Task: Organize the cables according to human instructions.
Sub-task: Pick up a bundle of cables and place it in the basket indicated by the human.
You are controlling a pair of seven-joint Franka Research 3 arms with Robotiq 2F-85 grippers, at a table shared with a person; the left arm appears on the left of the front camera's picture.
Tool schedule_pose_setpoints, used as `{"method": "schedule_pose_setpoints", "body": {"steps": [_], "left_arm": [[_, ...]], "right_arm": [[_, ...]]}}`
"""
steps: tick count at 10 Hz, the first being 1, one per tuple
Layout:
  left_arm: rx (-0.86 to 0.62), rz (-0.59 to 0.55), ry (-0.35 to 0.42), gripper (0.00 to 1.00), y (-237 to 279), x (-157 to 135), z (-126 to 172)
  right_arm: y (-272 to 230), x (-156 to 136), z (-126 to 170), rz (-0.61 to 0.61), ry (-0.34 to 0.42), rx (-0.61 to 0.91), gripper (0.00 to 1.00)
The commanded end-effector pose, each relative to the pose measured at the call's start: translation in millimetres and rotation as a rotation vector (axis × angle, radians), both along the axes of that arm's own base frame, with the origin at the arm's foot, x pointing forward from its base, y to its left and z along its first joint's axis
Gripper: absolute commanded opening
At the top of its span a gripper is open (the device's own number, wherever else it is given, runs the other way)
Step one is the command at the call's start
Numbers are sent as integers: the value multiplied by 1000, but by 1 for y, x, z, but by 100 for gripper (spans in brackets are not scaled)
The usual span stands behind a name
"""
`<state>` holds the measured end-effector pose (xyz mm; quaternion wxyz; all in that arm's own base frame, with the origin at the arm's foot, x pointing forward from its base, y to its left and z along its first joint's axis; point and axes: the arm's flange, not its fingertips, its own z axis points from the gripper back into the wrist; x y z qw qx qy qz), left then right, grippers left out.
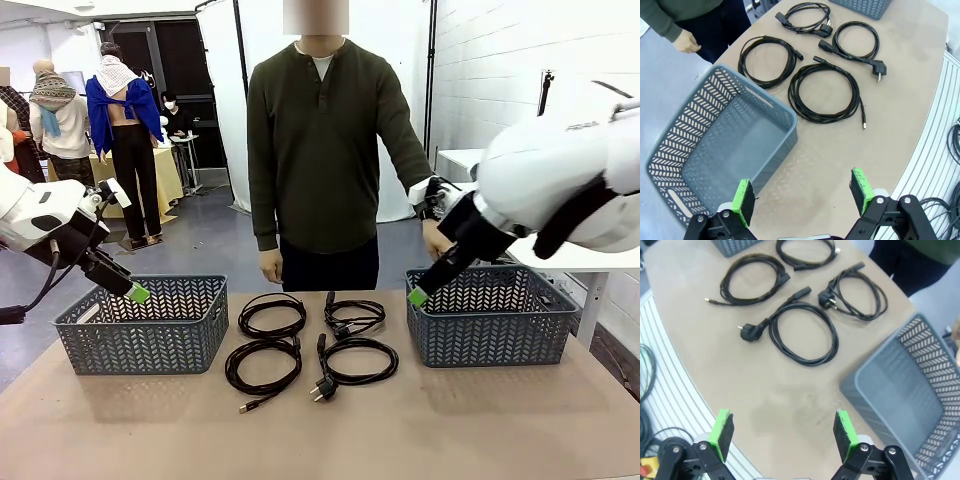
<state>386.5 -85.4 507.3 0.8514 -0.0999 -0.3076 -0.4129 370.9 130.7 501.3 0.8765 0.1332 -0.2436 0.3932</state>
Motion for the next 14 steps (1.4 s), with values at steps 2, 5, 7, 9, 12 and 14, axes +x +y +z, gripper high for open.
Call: {"method": "schedule_pose_setpoints", "body": {"steps": [2, 5, 7, 9, 12, 14], "left_arm": [[-14, 5, 1, 100, 1, 2, -1], [-14, 5, 1, 100, 1, 2, -1], [-14, 5, 1, 100, 1, 2, -1], [-14, 5, 1, 100, 1, 2, -1], [-14, 5, 1, 100, 1, 2, -1], [-14, 5, 1, 100, 1, 2, -1]], "right_arm": [[38, 22, 2, -109, 85, -89, 100], [78, 41, -13, -110, 146, -144, 100], [94, 51, -19, -110, 158, -178, 100], [90, 42, -24, -90, 139, -141, 100], [90, 42, -24, -90, 139, -141, 100], [90, 42, -24, -90, 139, -141, 100]]}}
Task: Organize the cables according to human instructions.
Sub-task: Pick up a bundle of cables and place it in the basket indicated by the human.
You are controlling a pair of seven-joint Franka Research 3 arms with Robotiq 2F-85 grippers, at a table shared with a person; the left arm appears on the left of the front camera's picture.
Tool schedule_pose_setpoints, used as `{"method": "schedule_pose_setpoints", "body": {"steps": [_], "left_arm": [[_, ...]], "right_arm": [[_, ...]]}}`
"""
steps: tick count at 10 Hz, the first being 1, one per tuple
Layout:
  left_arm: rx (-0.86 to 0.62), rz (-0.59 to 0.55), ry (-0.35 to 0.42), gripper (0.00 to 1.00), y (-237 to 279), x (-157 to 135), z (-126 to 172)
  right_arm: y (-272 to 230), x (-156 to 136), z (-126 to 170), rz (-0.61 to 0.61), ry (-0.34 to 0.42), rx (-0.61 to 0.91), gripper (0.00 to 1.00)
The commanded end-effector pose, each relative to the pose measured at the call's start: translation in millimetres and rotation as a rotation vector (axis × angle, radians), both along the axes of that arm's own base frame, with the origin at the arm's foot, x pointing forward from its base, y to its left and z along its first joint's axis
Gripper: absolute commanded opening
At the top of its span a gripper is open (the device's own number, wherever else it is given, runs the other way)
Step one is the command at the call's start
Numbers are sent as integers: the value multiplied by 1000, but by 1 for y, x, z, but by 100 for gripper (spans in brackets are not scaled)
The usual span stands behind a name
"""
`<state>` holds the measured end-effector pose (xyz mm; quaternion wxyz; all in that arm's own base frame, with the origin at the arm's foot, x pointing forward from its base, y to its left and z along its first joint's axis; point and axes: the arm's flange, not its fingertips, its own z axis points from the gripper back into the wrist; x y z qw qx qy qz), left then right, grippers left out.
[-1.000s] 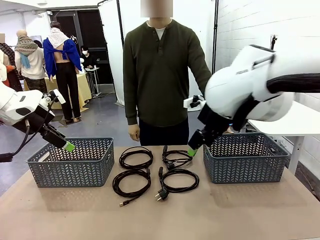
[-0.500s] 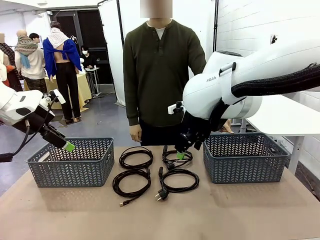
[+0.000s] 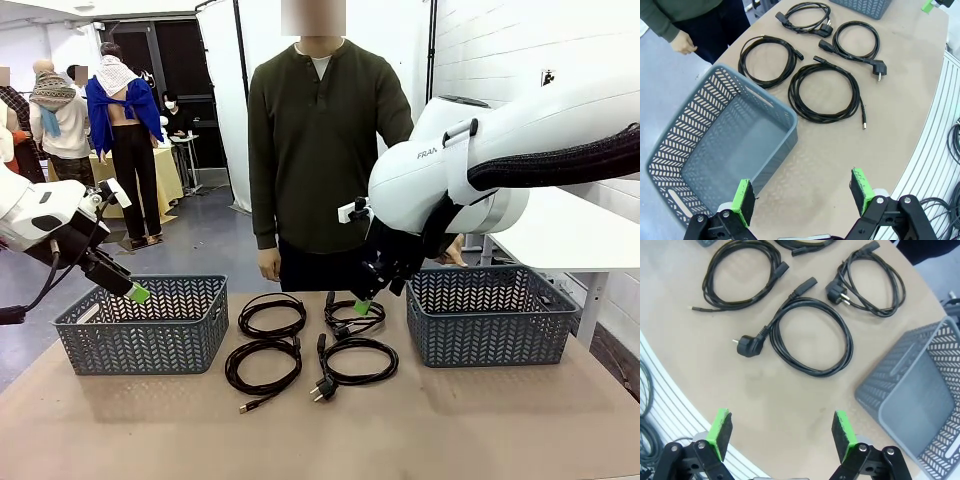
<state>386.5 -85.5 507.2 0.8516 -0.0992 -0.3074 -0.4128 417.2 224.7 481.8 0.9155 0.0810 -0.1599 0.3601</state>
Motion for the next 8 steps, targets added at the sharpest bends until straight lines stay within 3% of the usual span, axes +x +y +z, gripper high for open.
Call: {"method": "schedule_pose_setpoints", "body": {"steps": [1, 6, 8], "left_arm": [[-15, 4, 1, 100, 1, 2, -1], [-15, 4, 1, 100, 1, 2, -1], [-15, 4, 1, 100, 1, 2, -1]], "right_arm": [[-4, -4, -4, 1, 5, 12, 100], [0, 0, -1, 0, 1, -1, 100], [25, 3, -15, -89, 46, -57, 100]]}}
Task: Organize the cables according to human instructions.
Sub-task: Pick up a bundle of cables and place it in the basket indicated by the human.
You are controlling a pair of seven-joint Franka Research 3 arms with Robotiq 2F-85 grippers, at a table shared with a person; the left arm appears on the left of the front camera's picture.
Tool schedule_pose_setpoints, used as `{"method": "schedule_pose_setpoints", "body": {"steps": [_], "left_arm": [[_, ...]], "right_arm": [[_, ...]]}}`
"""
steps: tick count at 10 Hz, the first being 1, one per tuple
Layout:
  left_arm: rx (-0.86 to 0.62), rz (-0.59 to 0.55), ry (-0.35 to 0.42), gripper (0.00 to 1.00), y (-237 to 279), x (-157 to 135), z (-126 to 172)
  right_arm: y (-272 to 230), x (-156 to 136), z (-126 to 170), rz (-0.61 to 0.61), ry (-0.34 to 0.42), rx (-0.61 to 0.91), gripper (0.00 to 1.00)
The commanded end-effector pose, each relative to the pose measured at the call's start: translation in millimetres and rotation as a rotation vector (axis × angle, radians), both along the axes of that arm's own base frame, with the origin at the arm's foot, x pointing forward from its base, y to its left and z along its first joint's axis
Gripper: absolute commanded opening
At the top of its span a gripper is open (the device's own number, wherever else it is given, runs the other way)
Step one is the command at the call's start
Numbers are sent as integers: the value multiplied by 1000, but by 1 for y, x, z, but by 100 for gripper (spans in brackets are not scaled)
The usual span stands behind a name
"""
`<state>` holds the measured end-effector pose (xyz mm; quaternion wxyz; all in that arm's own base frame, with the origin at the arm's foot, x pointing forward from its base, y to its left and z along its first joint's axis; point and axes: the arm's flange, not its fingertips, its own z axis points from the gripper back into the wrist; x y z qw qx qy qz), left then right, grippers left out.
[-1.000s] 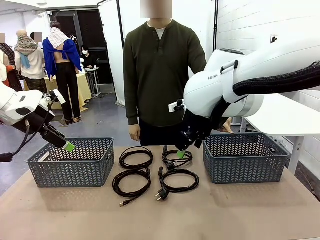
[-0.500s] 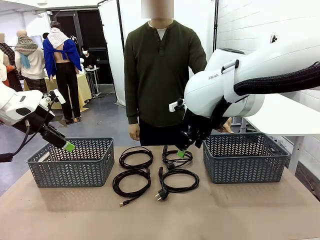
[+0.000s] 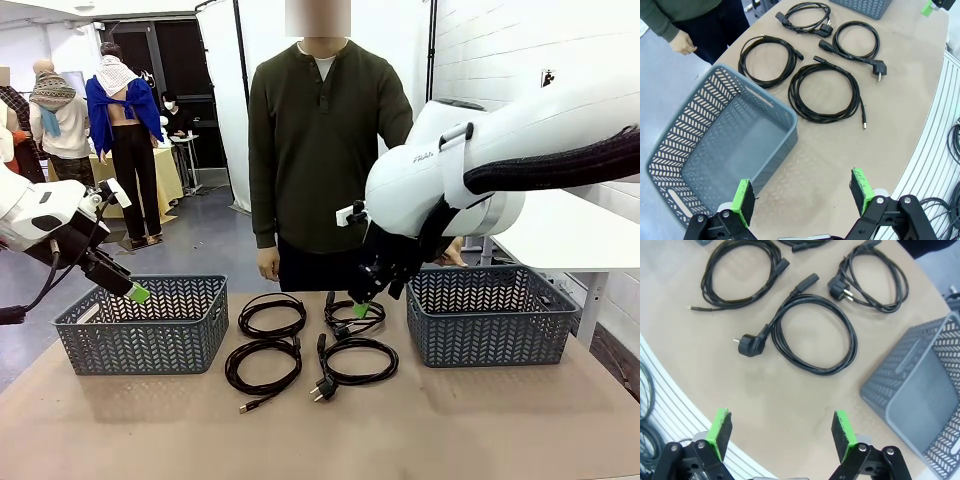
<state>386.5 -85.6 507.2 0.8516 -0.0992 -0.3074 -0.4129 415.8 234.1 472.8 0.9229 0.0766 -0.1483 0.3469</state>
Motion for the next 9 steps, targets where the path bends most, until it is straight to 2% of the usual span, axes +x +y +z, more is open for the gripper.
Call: {"method": "schedule_pose_setpoints", "body": {"steps": [1, 4, 9], "left_arm": [[-15, 4, 1, 100, 1, 2, -1], [-15, 4, 1, 100, 1, 2, -1], [-15, 4, 1, 100, 1, 2, -1]], "right_arm": [[28, 6, -12, -98, 30, -55, 100], [60, 19, -28, -210, 78, -67, 100], [84, 59, -37, -273, 123, -107, 100]]}}
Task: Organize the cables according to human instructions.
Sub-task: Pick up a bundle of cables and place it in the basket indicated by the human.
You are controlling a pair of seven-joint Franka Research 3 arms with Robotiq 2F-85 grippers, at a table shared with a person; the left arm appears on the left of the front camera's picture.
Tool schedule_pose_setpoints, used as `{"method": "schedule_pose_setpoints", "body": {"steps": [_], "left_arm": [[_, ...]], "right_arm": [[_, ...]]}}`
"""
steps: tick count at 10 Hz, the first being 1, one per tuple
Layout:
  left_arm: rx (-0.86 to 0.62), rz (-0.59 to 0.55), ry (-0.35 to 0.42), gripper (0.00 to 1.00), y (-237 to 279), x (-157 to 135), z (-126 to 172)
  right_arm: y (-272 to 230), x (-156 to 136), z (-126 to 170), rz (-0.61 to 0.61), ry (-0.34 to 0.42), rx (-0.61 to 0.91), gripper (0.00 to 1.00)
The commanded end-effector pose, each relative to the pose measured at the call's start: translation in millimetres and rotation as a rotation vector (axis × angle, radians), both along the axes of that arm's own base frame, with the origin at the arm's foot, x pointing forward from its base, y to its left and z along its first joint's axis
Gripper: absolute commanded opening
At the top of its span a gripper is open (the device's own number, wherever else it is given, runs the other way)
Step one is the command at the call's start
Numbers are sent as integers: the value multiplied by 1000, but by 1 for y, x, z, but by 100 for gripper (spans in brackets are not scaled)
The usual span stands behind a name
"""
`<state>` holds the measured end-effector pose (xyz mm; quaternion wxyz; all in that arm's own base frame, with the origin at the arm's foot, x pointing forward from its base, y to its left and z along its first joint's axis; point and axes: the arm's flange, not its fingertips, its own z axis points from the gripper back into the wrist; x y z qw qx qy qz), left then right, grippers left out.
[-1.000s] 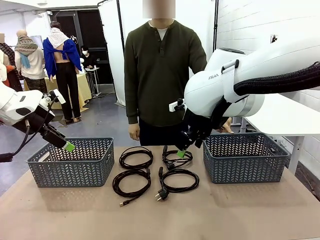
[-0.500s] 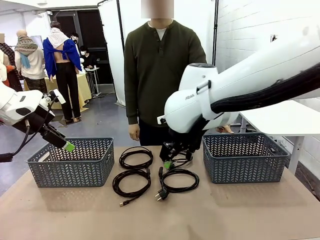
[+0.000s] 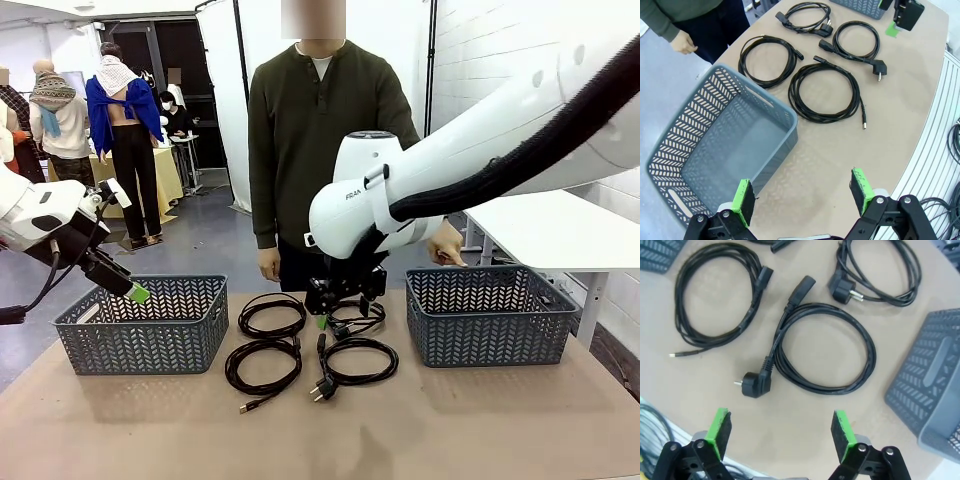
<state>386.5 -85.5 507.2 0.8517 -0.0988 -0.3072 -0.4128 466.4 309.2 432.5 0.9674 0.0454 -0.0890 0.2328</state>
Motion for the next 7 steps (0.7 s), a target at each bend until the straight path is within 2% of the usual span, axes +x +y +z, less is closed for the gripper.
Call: {"method": "schedule_pose_setpoints", "body": {"steps": [1, 7], "left_arm": [[-16, 4, 1, 100, 1, 2, -1], [-16, 4, 1, 100, 1, 2, -1]], "right_arm": [[11, 10, 2, -31, 15, -38, 100], [3, 6, 0, -6, 10, -3, 100]]}}
